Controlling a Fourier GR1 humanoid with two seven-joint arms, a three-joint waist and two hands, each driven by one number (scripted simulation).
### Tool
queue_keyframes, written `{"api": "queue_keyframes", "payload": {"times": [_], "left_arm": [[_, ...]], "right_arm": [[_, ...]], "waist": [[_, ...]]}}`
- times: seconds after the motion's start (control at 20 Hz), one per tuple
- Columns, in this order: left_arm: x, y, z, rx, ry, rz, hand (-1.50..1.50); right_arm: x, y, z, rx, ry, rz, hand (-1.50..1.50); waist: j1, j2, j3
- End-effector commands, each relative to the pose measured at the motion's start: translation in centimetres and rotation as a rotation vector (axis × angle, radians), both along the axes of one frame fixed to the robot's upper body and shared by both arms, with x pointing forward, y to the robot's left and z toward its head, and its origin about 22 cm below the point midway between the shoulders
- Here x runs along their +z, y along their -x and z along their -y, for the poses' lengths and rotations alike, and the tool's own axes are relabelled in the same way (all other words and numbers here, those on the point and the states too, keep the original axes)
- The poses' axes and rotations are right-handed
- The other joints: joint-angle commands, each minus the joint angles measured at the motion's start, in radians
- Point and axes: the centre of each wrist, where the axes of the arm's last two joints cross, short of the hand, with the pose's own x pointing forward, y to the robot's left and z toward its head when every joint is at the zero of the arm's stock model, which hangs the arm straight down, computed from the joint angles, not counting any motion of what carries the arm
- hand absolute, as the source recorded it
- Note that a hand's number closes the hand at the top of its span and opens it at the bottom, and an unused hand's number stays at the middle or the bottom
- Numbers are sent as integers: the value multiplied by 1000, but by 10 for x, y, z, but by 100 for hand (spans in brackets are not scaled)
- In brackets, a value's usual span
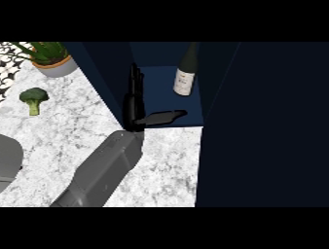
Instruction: Pick up the wine, place it into the cabinet and close the cabinet
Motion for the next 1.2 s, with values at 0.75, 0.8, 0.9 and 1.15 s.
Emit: {"api": "queue_keyframes", "payload": {"times": [0.75, 0.8, 0.9, 1.15], "left_arm": [[37, 136, 44, -33, 78, 51, -150], [41, 132, 43, -36, 76, 46, -150], [38, 153, 32, -11, 48, 47, -150], [60, 185, 26, 33, 68, 58, -150]], "right_arm": [[6, 16, 24, -51, -5, 46, -150], [7, 14, 21, -54, -30, 48, -150], [10, 26, 15, -45, 9, 38, -150], [10, 23, 20, -42, 13, 38, -150]], "waist": [[37, 0, 1], [36, 1, 1], [37, 0, 0], [38, -1, 1]]}}
